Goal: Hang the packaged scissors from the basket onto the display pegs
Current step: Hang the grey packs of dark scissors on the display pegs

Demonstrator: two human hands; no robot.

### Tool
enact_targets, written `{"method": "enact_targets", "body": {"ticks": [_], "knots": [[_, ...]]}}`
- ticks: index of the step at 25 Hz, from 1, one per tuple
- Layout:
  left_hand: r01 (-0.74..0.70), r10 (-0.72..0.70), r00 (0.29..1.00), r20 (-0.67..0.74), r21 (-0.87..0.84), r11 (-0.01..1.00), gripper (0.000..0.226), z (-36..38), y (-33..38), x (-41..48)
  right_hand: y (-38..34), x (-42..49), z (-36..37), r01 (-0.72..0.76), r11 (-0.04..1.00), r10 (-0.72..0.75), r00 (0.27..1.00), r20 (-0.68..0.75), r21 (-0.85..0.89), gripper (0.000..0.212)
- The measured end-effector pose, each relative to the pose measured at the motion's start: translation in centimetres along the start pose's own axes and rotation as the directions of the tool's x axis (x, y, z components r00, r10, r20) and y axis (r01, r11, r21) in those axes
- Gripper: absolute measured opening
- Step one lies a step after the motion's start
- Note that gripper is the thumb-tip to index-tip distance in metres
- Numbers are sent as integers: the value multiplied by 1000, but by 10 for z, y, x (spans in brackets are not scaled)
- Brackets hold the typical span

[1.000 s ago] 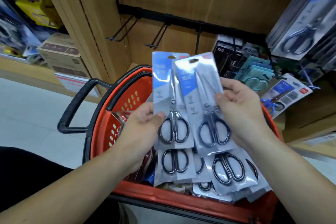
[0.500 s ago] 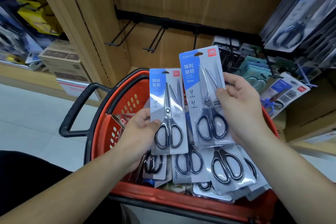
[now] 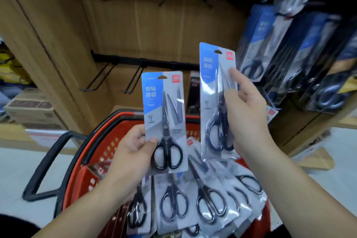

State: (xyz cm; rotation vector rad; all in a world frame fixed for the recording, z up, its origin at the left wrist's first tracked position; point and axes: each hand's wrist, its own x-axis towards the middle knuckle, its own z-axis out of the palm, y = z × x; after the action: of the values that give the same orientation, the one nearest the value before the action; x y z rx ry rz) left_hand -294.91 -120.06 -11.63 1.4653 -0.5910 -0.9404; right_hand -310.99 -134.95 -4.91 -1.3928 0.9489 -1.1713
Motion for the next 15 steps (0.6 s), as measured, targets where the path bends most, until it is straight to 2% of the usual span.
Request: {"method": "enact_targets", "body": {"ticks": [1, 2, 4, 5, 7, 10, 12, 13, 15], "knots": [[-15, 15, 1000, -1, 18, 1000, 19, 5, 9, 3, -9, 7, -8, 42, 999, -42, 998, -39, -2, 52], [-31, 31, 1000, -2, 34, 999, 20, 9, 18, 7, -16, 13, -16, 86, 995, -89, 994, -70, -49, 66], [-75, 76, 997, -7, 80, 994, 19, 25, 38, 17, -27, 28, -35, 174, 968, -195, 975, -107, -182, 89], [-88, 89, 996, -12, 94, 992, 19, 33, 48, 22, -30, 36, -43, 193, 951, -224, 968, -110, -242, 94], [-96, 95, 995, 15, 67, 993, 18, 55, 70, 30, -34, 55, -60, 198, 894, -260, 960, -104, -402, 97], [-132, 126, 990, 61, 98, 986, 19, 89, 90, 42, -22, 80, -88, 174, 705, -307, 949, -75, -687, 97], [-154, 148, 987, 59, 118, 981, 22, 106, 96, 50, -5, 90, -101, 247, 606, -373, 928, 5, -756, 96], [-158, 153, 987, 52, 124, 980, 23, 115, 97, 54, 4, 96, -108, 280, 593, -396, 918, 30, -755, 97], [-147, 144, 989, 33, 126, 981, 24, 128, 98, 61, 11, 106, -115, 274, 650, -397, 918, -10, -709, 98]]}}
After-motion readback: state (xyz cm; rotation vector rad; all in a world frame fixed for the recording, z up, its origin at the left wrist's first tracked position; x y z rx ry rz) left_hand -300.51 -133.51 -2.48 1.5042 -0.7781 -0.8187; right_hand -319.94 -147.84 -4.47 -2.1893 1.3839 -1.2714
